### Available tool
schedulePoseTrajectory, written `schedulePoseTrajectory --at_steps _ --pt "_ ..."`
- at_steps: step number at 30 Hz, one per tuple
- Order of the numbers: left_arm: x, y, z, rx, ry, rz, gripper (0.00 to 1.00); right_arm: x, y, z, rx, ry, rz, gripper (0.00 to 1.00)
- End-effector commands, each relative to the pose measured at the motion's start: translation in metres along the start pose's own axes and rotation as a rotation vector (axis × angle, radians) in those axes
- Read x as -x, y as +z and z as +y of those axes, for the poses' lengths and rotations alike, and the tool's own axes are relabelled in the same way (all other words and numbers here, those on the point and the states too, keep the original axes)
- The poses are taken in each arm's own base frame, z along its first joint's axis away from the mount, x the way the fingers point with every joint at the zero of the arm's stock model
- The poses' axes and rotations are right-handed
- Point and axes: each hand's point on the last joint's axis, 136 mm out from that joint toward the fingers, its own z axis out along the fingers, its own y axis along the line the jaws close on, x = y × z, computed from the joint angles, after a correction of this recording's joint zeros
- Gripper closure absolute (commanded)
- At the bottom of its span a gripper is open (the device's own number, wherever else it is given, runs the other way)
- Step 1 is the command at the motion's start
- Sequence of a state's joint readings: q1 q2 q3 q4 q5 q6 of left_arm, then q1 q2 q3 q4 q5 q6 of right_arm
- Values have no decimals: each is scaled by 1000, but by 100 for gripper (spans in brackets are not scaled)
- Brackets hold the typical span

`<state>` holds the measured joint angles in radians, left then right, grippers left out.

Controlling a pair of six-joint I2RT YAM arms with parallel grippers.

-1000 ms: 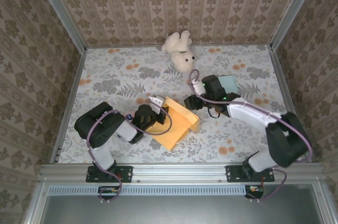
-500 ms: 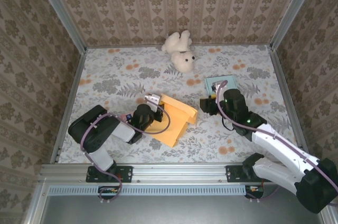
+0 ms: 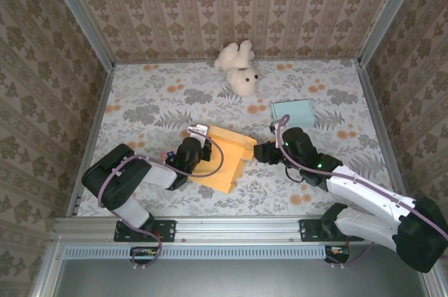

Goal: Fold the paper box

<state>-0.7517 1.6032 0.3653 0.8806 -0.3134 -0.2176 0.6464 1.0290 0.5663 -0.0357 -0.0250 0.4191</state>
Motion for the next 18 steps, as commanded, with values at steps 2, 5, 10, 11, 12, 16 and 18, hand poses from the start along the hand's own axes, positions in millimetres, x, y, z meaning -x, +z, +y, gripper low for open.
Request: schedulePoseTrajectory --at_steps 2,5,10,11,12,16,18 --pt "15 1 -2 16 -27 -34 100 17 15 6 -22 -3 -13 39" --pt "15 0 -3 15 -25 -32 100 12 32 1 -54 -13 27 38" --pt "14 0 -3 19 -19 -29 100 3 51 -1 -62 -13 68 38" --pt "13 0 -4 16 -20 -27 100 1 53 -2 -62 -10 71 38" --pt "13 0 -4 17 -20 -28 100 -1 54 -3 -61 -7 74 38" --pt "11 2 -5 13 -35 -21 100 -11 61 -1 -29 13 78 38" --pt "10 3 -7 1 -45 -21 100 -12 65 6 23 32 59 38"
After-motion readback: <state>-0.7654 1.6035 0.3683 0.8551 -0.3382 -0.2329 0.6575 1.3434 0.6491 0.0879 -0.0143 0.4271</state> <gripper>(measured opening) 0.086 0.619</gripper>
